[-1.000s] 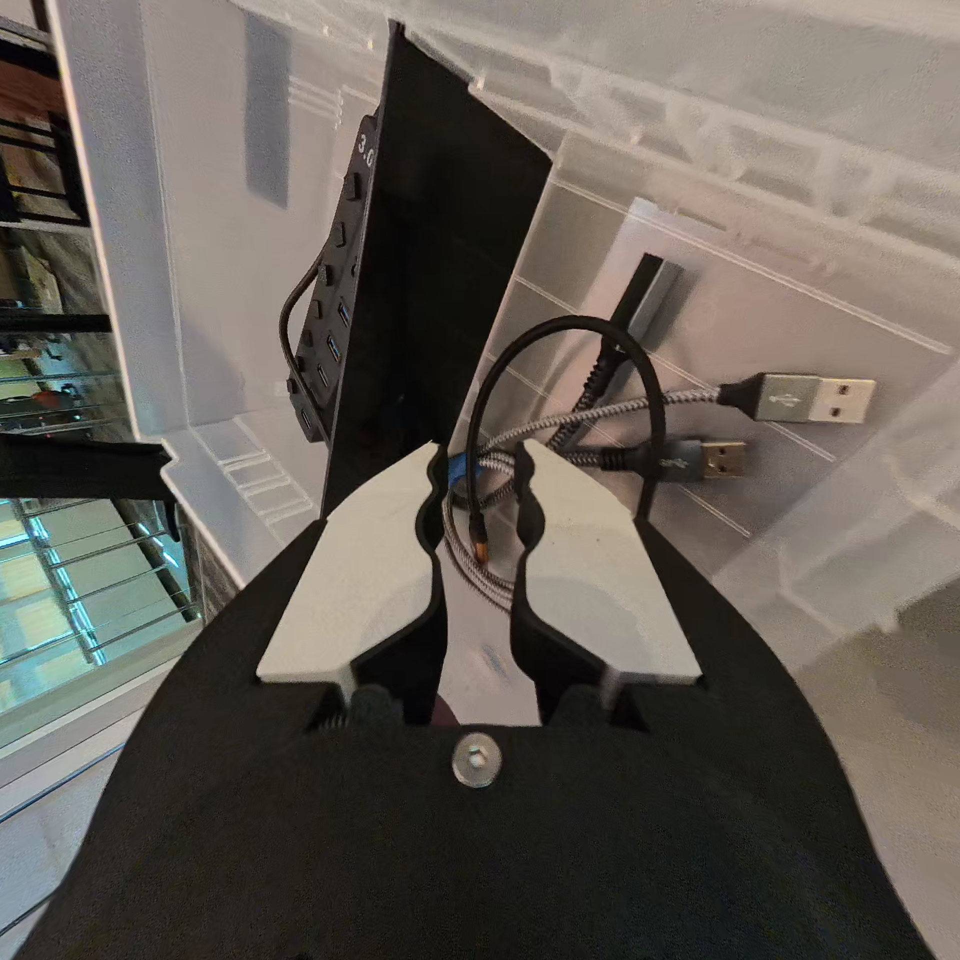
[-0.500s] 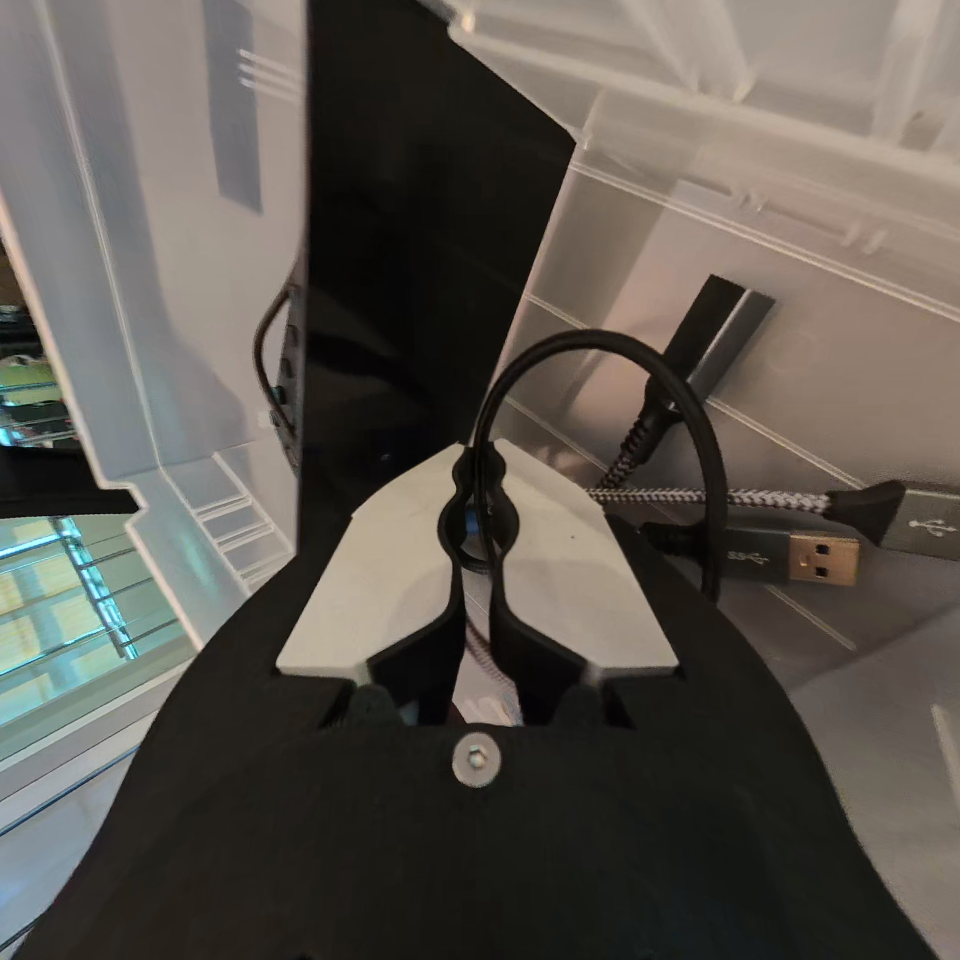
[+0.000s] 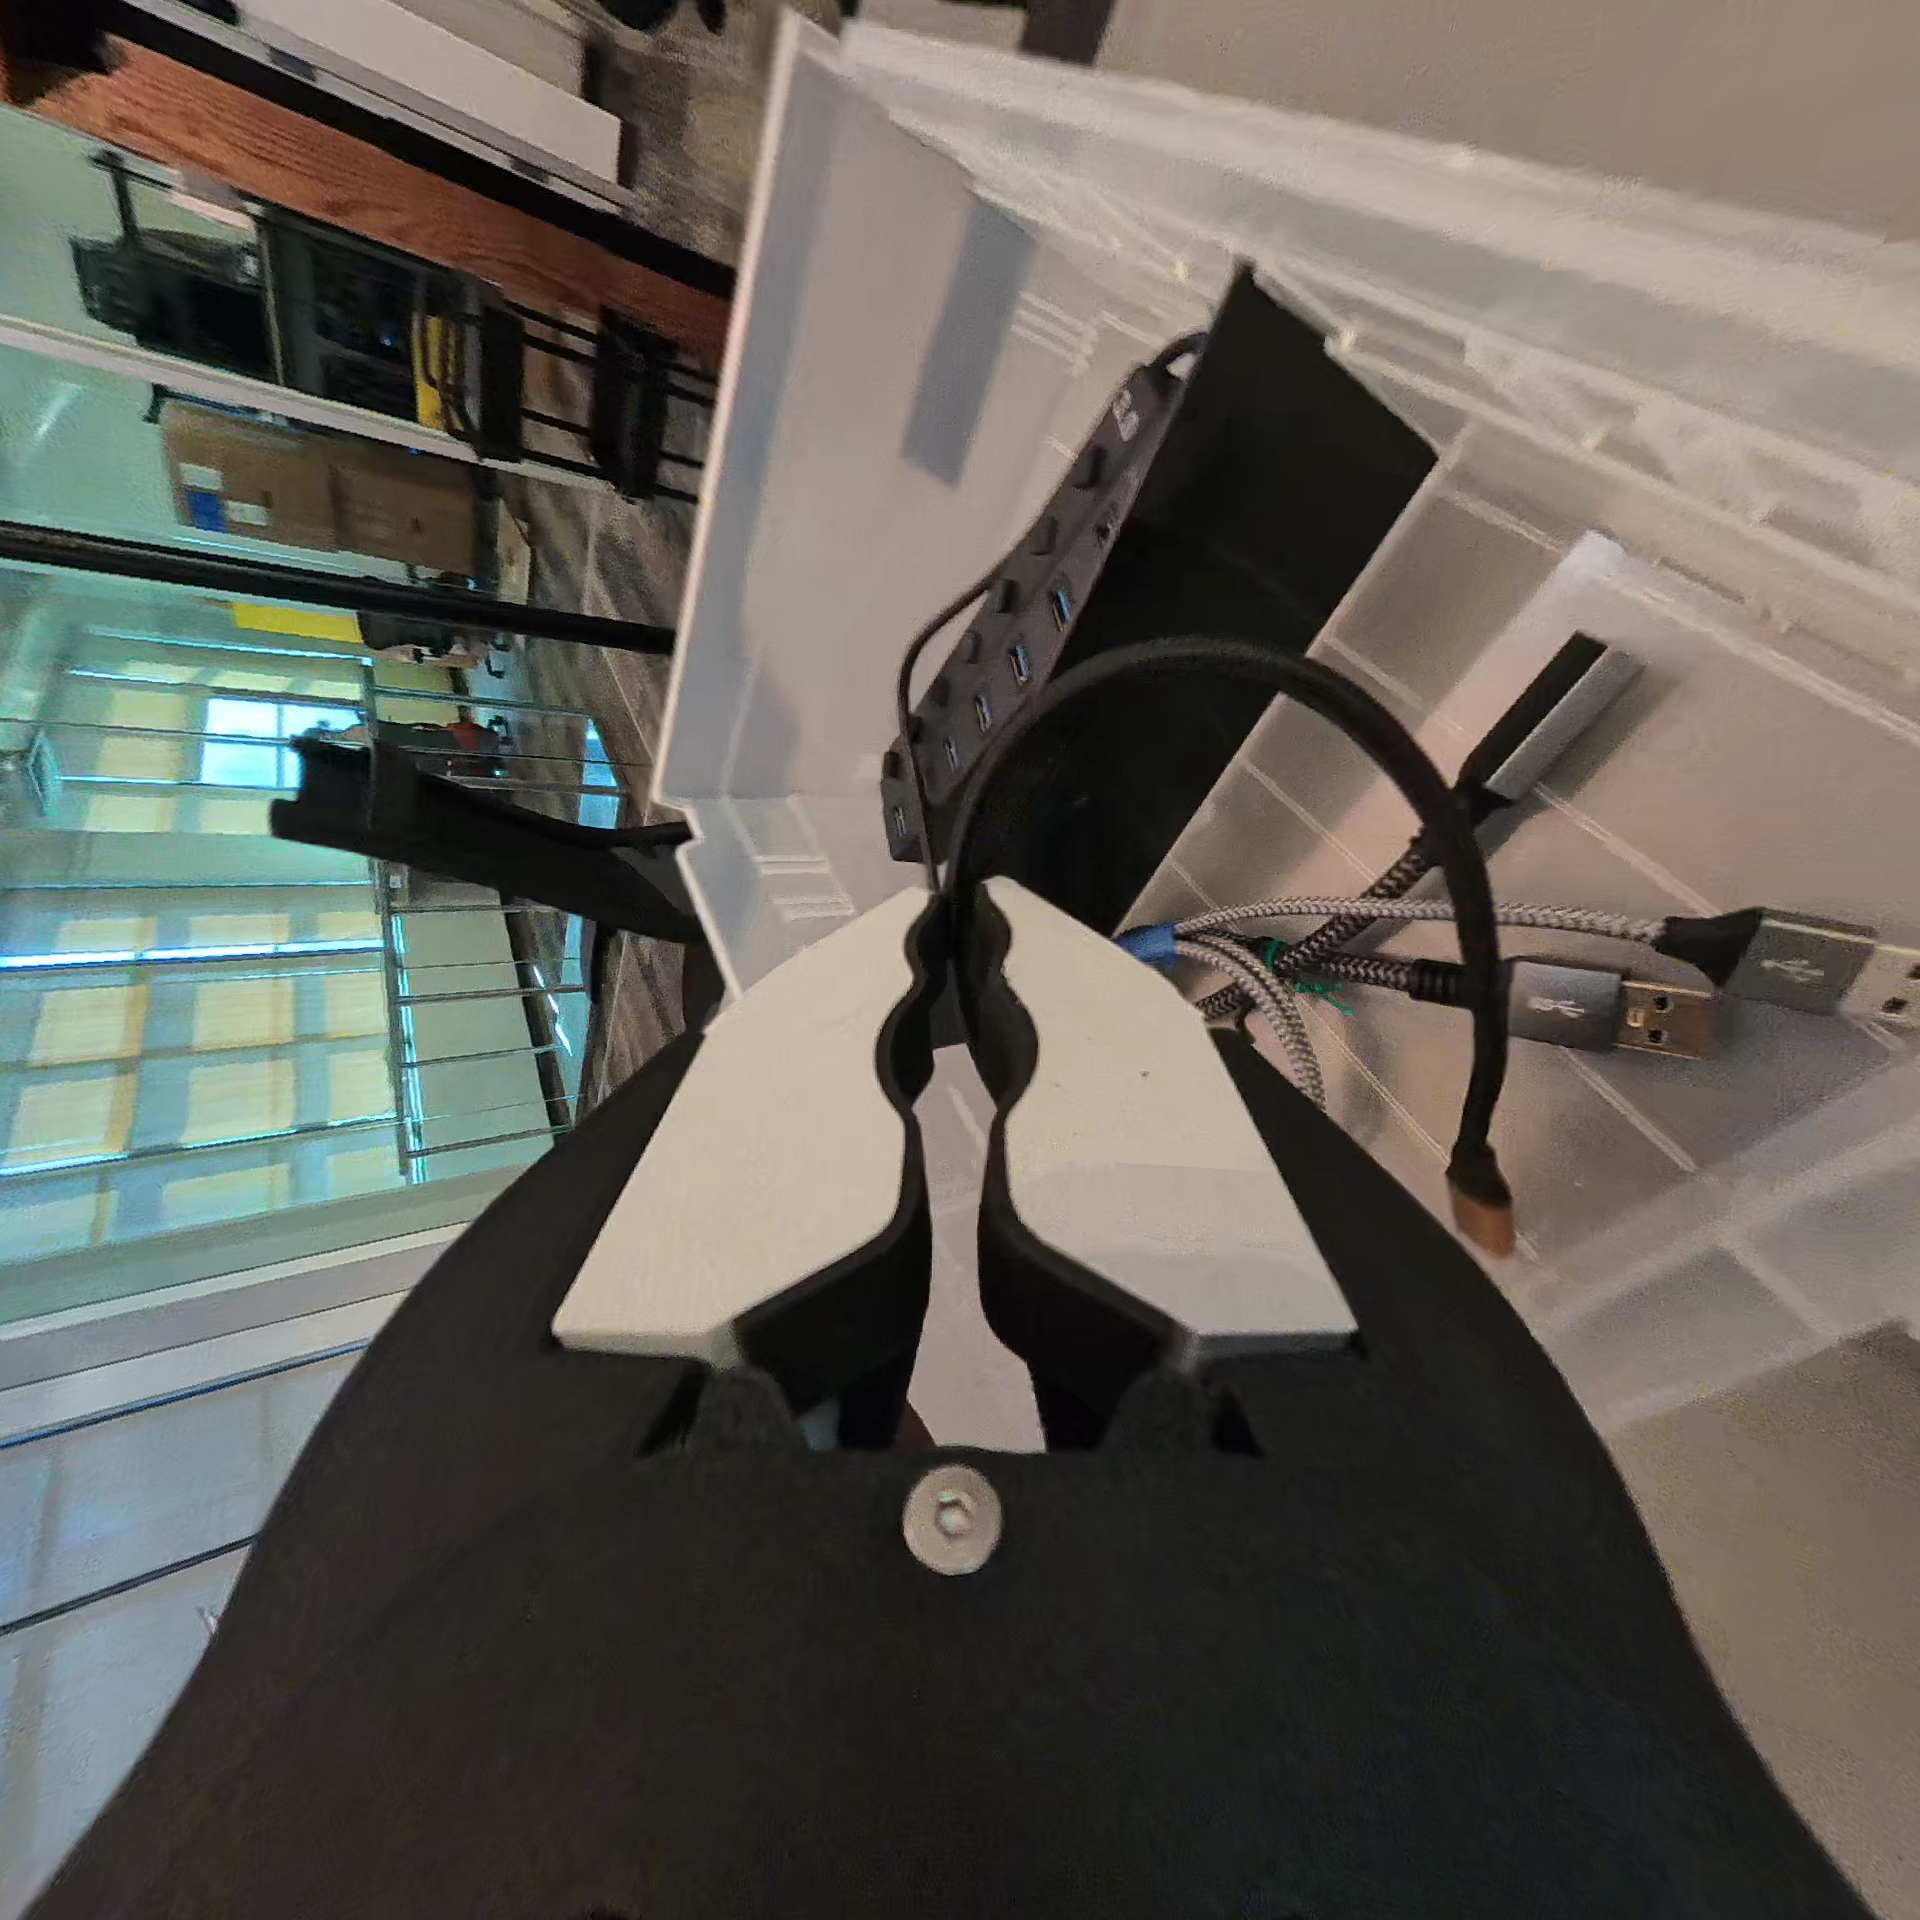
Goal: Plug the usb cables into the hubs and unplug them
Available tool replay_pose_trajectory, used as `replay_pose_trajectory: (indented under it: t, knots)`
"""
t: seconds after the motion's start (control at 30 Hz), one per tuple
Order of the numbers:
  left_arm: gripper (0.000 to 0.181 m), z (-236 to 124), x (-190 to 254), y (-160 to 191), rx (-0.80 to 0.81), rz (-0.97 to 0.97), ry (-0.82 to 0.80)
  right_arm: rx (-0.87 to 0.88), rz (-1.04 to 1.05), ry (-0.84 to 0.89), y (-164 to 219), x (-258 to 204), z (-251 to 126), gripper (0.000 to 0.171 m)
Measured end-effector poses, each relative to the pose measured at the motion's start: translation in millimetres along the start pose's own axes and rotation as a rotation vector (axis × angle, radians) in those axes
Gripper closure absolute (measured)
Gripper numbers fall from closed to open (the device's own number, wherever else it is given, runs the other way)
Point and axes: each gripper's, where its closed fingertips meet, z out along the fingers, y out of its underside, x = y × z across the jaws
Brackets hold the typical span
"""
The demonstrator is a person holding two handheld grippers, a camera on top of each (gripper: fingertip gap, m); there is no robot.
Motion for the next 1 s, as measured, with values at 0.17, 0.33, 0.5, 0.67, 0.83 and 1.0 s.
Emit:
replay_pose_trajectory:
  t: [0.17,0.33,0.5,0.67,0.83,1.0]
  knots:
    - [0.179,-27.6,-15.3,-9.8,0.043,-0.032,-0.050,0.009,0.004,-0.017,-4.1,-3.2,-0.5,0.149]
    - [0.178,-55.5,-36.0,-25.5,0.077,-0.024,-0.113,0.023,0.017,-0.041,-6.4,-4.6,-2.3,0.142]
    - [0.178,-91.8,-62.0,-59.4,0.136,-0.017,-0.182,0.015,0.050,-0.096,-4.6,-6.5,-6.0,0.140]
    - [0.178,-122.1,-53.9,-128.5,0.242,0.039,-0.178,-0.003,0.100,-0.142,-3.7,-5.5,-11.4,0.130]
    - [0.179,-137.1,-10.3,-209.8,0.403,0.074,-0.114,-0.030,0.197,-0.199,0.0,-5.6,-19.3,0.118]
    - [0.178,-129.4,64.6,-288.1,0.548,0.118,0.043,-0.041,0.284,-0.209,4.0,-8.4,-25.2,0.119]
